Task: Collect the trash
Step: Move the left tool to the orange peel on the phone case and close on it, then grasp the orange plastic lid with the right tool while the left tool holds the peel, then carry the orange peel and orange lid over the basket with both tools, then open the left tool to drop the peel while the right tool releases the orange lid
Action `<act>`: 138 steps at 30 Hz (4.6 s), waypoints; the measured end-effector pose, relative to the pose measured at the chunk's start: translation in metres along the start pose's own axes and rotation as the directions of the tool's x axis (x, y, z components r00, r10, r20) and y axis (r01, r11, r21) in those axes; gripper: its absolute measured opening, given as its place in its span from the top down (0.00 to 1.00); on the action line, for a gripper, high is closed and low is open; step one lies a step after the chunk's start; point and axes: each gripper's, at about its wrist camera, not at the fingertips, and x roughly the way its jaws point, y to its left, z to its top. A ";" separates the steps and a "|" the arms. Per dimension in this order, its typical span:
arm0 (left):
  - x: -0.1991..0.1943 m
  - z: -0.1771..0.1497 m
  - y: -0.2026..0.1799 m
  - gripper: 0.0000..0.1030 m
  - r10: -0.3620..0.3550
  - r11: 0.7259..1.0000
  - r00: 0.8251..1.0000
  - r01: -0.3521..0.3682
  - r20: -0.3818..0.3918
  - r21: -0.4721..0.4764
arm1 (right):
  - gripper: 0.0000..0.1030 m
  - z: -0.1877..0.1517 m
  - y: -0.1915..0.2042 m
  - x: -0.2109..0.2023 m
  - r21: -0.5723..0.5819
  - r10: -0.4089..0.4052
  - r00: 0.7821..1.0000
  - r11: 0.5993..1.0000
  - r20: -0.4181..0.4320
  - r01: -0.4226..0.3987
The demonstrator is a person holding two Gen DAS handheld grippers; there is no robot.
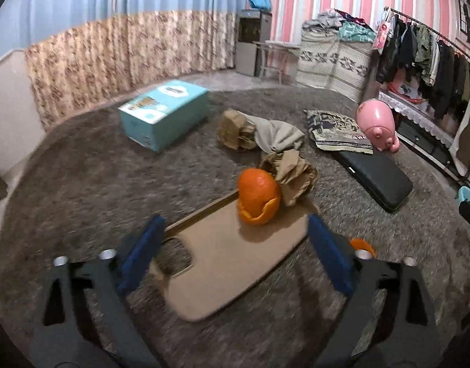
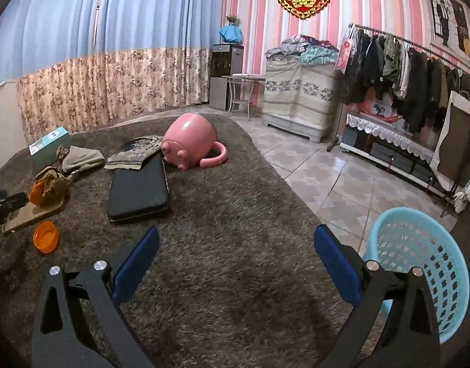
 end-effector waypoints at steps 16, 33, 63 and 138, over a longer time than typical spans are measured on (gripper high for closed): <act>0.005 0.007 -0.003 0.81 -0.061 0.998 0.998 0.061 -0.011 0.012 | 0.04 0.008 0.026 0.003 -0.015 0.075 0.997 0.997 -0.019 -0.075; -0.059 -0.044 0.100 0.81 0.069 0.992 0.998 -0.067 0.015 -0.109 | 0.05 -0.007 0.156 -0.001 -0.146 0.316 0.941 0.932 -0.120 -0.331; -0.063 0.006 -0.027 0.81 -0.080 0.996 0.992 0.077 0.101 0.034 | 0.61 0.026 0.024 -0.042 -0.081 0.183 0.983 0.980 -0.009 -0.183; -0.029 0.017 -0.336 0.05 -0.382 0.896 0.910 0.323 0.159 0.304 | 0.60 -0.056 -0.279 -0.017 0.338 -0.319 0.946 0.886 -0.050 0.316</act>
